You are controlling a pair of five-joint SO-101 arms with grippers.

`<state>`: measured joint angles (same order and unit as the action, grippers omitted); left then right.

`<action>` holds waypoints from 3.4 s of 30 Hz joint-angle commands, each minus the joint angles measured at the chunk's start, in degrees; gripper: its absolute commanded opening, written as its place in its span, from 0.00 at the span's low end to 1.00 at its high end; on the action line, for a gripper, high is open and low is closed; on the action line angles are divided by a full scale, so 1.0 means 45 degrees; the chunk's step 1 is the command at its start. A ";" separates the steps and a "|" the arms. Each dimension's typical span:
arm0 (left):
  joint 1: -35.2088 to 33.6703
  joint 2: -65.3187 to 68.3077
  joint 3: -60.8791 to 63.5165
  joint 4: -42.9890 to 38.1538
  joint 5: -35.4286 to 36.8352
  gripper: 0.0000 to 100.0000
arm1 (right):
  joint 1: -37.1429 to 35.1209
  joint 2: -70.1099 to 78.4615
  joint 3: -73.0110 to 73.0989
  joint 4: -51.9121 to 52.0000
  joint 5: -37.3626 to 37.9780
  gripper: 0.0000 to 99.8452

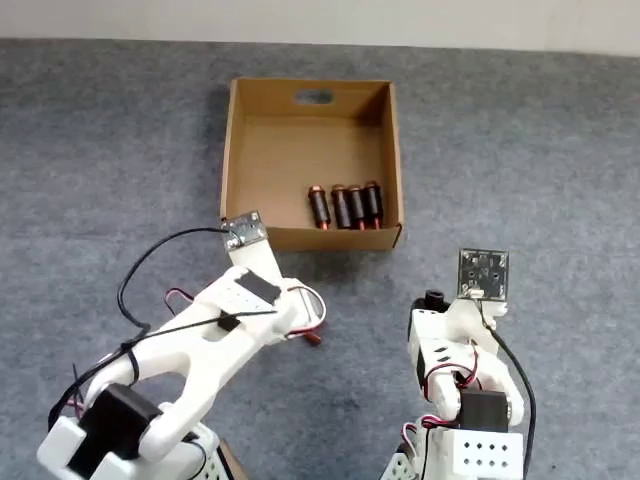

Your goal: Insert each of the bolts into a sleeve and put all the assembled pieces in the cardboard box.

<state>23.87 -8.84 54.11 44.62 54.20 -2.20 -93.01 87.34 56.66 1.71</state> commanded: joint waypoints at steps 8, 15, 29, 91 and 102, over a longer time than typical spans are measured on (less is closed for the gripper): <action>-0.0361 -0.0166 -0.0733 0.1856 -0.0215 0.01 | 0.0049 -0.0147 -0.0068 0.0049 -0.0020 0.01; -0.0361 -0.1026 -0.0791 0.3536 -0.1055 0.03 | 0.0068 -0.0147 -0.0068 0.0049 -0.0020 0.01; -0.1983 -0.1573 -0.0713 0.3497 -1.1624 0.04 | 0.0068 -0.0147 -0.0068 0.0049 -0.0020 0.01; -0.1963 -0.6652 -0.1768 0.4337 -1.1604 0.02 | -0.0029 -0.0166 -0.0400 -0.0147 -0.0098 0.01; -0.1963 -1.1849 -0.1026 0.0996 -1.1604 0.02 | -0.3311 -0.0166 -0.0576 -0.3585 -0.0020 0.01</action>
<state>15.43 -55.69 48.84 56.22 2.07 -10.73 -93.01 87.34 45.76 1.71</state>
